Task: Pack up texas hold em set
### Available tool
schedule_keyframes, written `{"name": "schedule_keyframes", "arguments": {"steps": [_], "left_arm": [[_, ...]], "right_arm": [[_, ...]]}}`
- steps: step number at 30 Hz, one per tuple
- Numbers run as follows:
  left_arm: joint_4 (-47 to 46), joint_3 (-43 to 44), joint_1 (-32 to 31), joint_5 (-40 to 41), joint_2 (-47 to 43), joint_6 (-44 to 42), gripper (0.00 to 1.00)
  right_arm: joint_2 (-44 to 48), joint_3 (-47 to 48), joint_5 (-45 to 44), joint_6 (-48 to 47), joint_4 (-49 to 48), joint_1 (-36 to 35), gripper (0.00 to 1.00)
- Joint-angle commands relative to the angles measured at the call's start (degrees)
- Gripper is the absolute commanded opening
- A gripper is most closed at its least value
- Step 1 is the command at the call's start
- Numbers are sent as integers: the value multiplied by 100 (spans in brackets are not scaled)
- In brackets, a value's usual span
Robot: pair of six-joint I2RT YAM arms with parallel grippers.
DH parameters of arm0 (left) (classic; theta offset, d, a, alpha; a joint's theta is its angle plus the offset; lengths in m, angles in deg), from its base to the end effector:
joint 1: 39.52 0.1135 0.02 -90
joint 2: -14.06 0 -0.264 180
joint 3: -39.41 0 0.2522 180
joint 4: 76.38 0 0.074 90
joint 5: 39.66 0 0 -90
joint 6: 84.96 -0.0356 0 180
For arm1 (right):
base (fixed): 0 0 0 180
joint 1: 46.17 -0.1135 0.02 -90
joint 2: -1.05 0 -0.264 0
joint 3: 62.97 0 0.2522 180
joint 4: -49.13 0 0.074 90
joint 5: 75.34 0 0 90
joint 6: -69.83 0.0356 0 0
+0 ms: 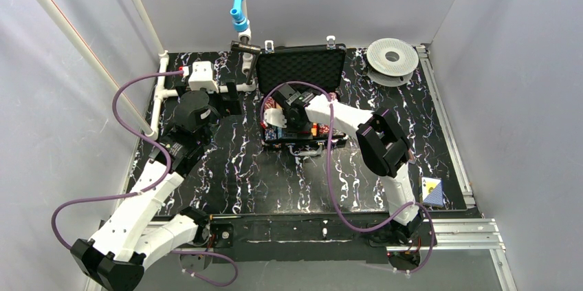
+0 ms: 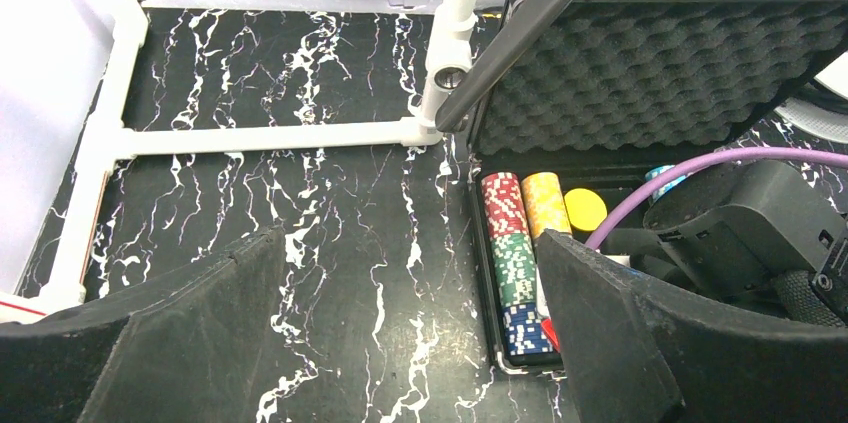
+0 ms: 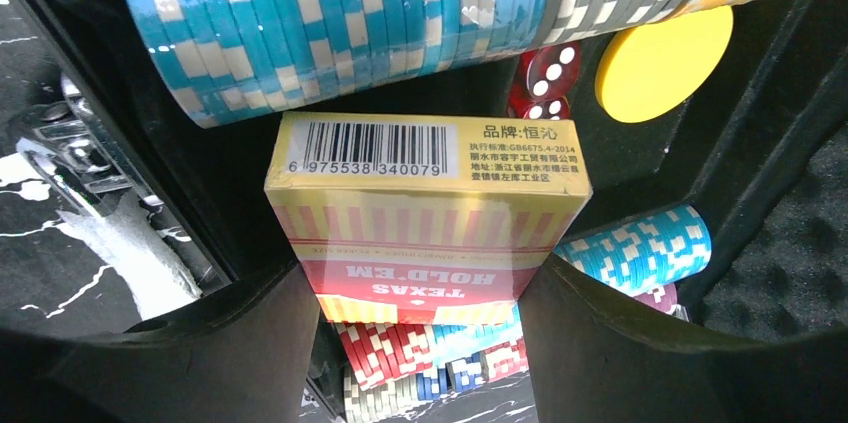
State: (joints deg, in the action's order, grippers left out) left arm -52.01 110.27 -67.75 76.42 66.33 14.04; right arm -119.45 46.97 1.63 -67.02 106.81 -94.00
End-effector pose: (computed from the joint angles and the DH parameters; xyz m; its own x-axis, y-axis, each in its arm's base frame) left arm 0.1862 -0.0822 0.3920 -0.0938 -0.1091 -0.9896 0.0251 0.9934 -0.1119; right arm 0.3028 0.3224 0.1938 0.0594 -0.9931 -0.1008 -0.9103 -0.0125 -0.4137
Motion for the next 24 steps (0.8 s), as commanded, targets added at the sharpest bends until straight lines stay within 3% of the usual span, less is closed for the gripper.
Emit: {"name": "schedule_keyframes", "arguments": {"steps": [1,18,24], "left_arm": [[-47,-31,28,-8,-89,6,98],[-55,-30,28,-30,-85,-3,98],[-50,-32,28,-51,-67,-1,98]], "right_arm": [[211,-159,25,-199,-211,53,9],[439,-214,314,-264,-139,81,29],[502,-173,454,-254,-80,97,48]]}}
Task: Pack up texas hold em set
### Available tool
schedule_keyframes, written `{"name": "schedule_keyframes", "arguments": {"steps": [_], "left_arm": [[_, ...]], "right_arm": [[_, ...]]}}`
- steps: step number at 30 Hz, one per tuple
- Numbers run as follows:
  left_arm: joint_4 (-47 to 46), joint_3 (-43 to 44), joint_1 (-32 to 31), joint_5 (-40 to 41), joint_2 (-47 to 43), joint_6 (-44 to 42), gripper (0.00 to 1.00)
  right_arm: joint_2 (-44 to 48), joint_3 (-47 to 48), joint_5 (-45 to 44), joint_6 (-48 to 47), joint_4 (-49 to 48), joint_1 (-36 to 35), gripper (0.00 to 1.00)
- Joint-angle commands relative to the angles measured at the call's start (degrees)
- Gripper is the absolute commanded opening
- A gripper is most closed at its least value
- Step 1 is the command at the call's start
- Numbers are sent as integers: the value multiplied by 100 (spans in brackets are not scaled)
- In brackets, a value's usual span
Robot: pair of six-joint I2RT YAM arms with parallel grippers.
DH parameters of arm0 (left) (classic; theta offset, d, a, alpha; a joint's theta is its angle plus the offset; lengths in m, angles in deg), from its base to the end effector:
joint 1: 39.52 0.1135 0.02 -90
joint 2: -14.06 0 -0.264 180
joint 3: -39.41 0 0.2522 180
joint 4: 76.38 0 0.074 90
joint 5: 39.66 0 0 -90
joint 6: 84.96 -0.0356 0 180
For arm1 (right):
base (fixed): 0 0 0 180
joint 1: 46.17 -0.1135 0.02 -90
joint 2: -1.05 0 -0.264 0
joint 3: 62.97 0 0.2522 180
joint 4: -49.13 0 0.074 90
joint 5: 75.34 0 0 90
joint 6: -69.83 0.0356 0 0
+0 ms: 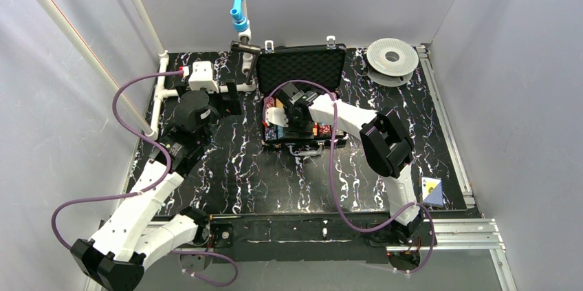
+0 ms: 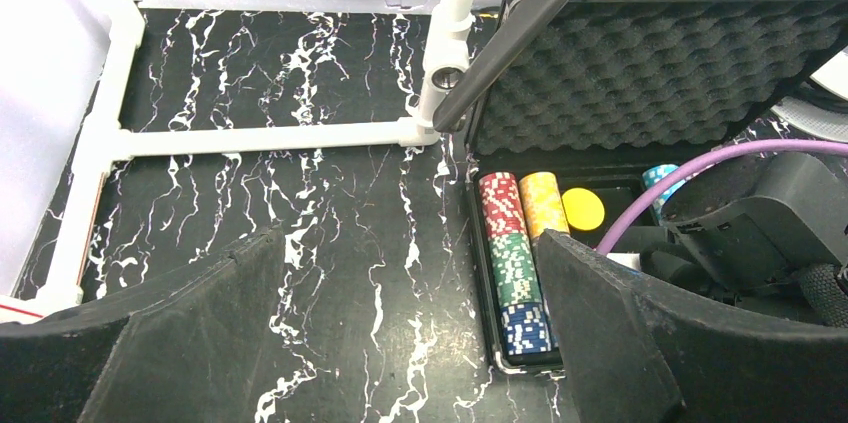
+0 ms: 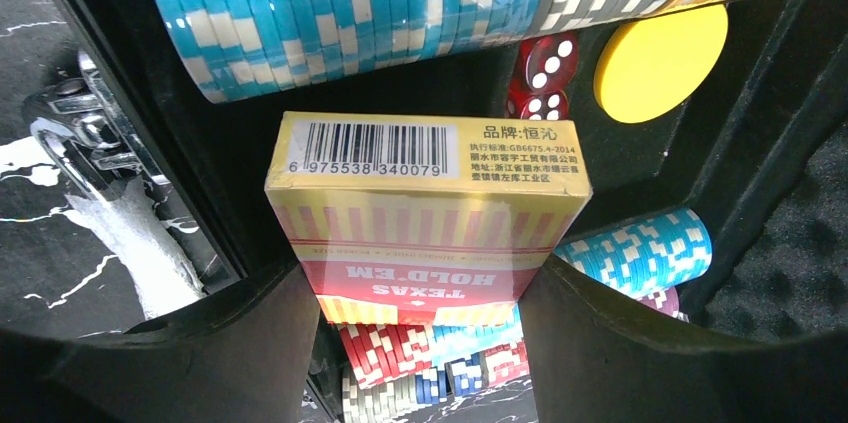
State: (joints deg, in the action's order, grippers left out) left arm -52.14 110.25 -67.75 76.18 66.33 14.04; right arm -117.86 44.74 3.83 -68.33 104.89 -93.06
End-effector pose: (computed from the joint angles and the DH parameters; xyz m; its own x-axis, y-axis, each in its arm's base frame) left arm 0.1862 -0.0824 0.3921 -0.0928 -0.1100 -0.9896 0.0294 0.9931 -0.1131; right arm 0.3040 0.3149 0.1953 0.0773 -0.9882 -0.1322 -0.9133 -0.0169 -0.4069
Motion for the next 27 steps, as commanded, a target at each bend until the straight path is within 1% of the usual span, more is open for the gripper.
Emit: {"name": "schedule_keyframes", "arguments": {"steps": [1,2,3,6,12,14,15,17,21,27], "left_arm": [[-35,-28,28,-34,-68,1,98],[-37,-30,28,-40,-60,5,98],[-33,-24,29,-48,-55,6,98],[-31,-20,32,-62,-48,6,98],[-31,-15,28,-88,-32,22,98],[-27,-17,28,-100,-24,28,98],[-28,-19,28,-98,-17,24,98],[-20,-11,28,-97,-7,24,98],[-20,-8,28,-94,-6,27,98],[-21,-3,28,-106,12,23,98]], "right_arm": [[357,55,265,-121,117,5,59],[355,65,289,-118,122,4,63],[353,67,252,-116,138,0,65],[323,80,259,-115,183,5,66],[345,21,259,-107,154,9,78],[340,10,236,-106,142,12,94],[325,9,204,-98,136,11,98],[314,-10,148,-95,130,11,98],[388,-35,168,-95,112,11,95],[744,90,229,49,295,13,92]]}}
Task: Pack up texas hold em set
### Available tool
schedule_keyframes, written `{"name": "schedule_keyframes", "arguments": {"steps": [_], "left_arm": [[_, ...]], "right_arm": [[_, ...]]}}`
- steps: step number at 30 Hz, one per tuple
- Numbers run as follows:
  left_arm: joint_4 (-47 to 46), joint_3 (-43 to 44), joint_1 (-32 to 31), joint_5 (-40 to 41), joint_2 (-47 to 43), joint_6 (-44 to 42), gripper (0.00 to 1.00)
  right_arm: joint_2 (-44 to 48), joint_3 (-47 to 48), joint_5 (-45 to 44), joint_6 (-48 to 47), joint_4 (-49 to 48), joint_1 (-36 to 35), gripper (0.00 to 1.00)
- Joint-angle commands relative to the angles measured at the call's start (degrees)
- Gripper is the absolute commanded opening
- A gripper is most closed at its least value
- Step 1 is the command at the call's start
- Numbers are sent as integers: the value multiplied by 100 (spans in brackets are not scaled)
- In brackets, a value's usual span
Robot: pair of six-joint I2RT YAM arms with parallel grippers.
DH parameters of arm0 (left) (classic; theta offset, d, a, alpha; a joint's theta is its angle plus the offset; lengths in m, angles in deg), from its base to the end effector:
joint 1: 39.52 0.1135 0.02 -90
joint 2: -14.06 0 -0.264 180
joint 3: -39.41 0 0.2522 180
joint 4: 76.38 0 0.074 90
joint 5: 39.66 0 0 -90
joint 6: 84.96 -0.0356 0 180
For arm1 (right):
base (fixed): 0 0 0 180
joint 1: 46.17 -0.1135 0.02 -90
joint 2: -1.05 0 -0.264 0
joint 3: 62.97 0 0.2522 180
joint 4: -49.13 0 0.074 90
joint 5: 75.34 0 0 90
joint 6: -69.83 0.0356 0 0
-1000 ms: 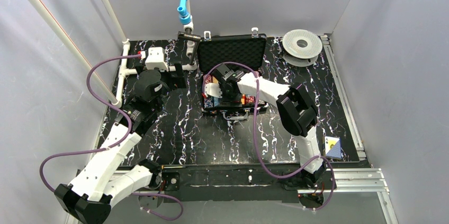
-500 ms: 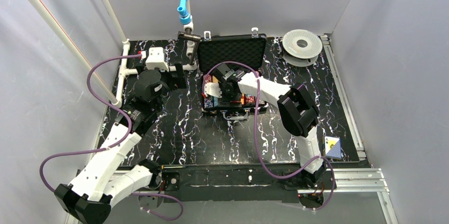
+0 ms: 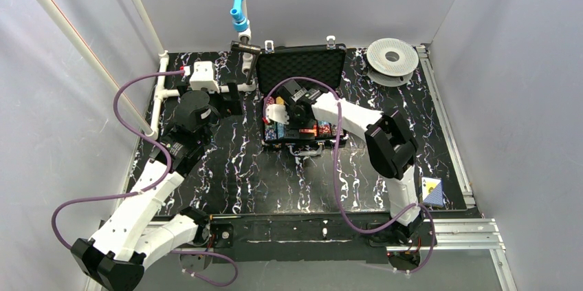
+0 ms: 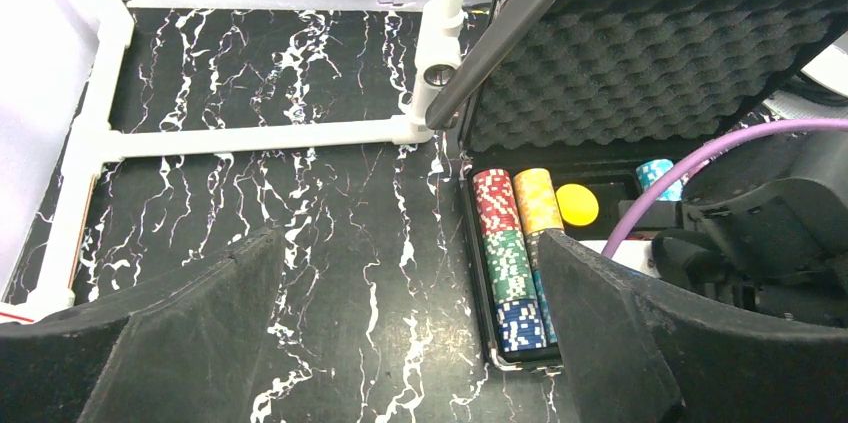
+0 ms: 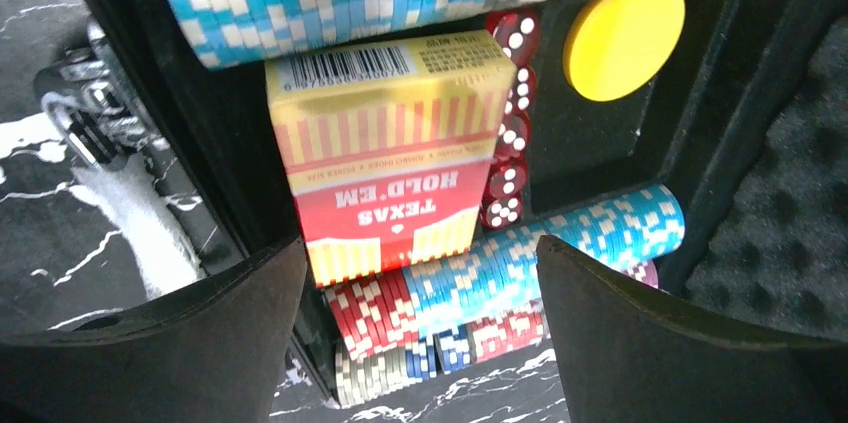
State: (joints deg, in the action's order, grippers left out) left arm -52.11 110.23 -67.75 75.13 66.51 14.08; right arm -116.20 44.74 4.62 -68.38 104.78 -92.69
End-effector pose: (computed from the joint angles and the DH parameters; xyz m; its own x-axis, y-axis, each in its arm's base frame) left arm 0.1870 -0.0834 0.3914 -0.0992 -0.1087 -0.9891 0.0470 0.9924 -0.1137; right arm 0.3041 0.3116 0.2074 0.0790 -0.9837 -0.1616 -0.9083 -0.0042 -0.4183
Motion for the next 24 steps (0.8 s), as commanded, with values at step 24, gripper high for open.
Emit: {"name": "schedule_keyframes", "arguments": {"steps": [24], "left_arm": [[23,28,36,-58,37,72,98]], "right_arm": [[58,1449,-1213,7715,485,224,79]]}}
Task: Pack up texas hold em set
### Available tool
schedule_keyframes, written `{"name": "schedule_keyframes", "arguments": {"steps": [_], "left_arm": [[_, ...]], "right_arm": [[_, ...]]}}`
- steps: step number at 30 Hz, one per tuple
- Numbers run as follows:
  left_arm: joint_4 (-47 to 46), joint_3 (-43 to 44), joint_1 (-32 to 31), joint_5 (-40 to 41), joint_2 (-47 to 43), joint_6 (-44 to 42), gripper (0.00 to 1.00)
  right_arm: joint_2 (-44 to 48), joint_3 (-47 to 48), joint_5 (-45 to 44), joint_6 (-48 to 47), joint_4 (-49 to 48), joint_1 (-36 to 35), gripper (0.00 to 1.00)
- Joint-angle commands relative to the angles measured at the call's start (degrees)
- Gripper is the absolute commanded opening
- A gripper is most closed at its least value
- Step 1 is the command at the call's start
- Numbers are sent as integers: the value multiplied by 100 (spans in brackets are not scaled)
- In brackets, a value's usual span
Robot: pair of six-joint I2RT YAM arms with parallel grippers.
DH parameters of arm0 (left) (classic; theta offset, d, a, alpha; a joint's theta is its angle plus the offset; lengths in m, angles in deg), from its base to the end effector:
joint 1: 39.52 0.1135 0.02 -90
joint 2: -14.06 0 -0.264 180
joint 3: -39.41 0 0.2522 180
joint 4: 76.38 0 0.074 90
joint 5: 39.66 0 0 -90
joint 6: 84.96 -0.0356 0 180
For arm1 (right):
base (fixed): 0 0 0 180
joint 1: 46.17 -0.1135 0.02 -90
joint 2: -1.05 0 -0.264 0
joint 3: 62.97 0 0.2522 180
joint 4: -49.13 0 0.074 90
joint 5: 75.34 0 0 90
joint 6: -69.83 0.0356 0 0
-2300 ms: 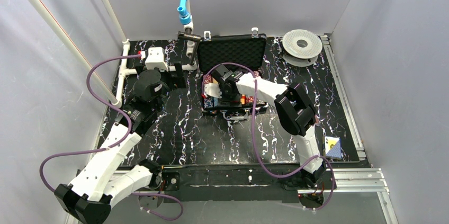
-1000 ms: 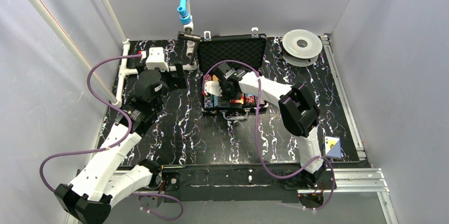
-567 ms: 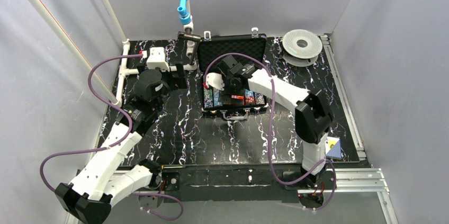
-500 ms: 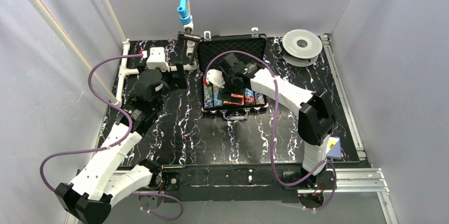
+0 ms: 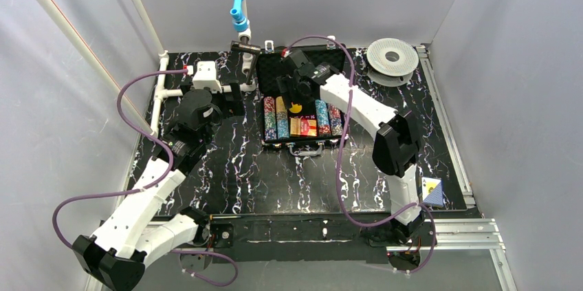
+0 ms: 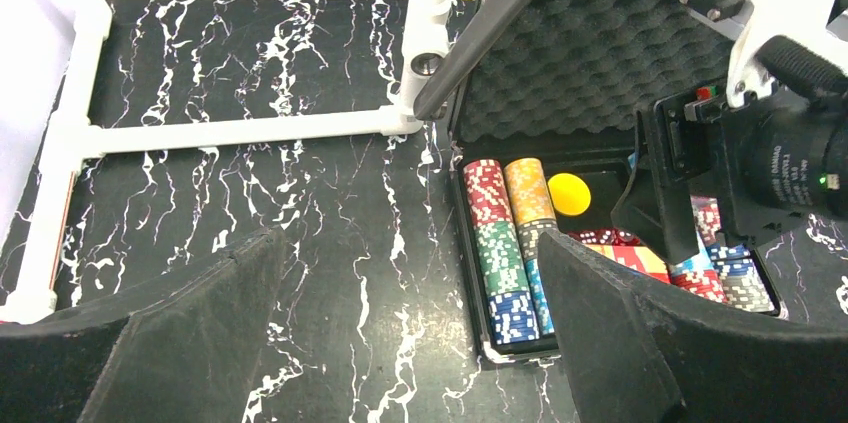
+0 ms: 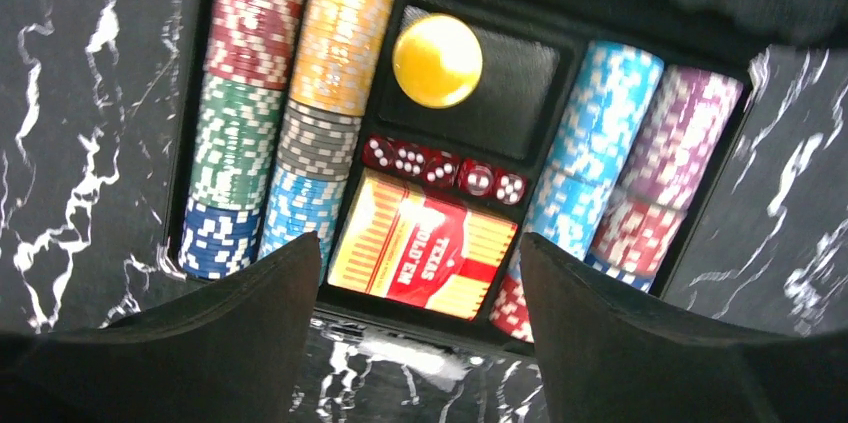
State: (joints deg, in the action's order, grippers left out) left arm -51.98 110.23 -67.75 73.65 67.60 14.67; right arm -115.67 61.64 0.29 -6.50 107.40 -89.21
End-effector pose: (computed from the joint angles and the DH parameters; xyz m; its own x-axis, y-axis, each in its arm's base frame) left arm 0.1915 -0.0868 0.3875 -0.1225 -0.1086 -0.9865 0.0689 0.9907 -0.1176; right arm 0.3405 0.3059 0.3004 -0.6760 -0.3180 -0.6648 -0.3970 0.9172 -0.0351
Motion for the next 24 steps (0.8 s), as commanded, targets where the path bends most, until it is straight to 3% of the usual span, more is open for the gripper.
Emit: {"name": "schedule_keyframes", "arguments": {"steps": [1,4,9,24], "left_arm": [[-2,19,36,122,-102,18,98],[-41,-24,32,106,-147,22,98],[4,18,37,99,-92,22,98],[-9,5,32,107,-118,1,98]], "right_arm": [[10,-345,-888,1612,194,-156,77],[-51,-480,-1224,1578,20,-339,62],[-455,-163,-1312,1587,269,-476,53],[-869,-216,-1189,1552,216,-545,57]]}}
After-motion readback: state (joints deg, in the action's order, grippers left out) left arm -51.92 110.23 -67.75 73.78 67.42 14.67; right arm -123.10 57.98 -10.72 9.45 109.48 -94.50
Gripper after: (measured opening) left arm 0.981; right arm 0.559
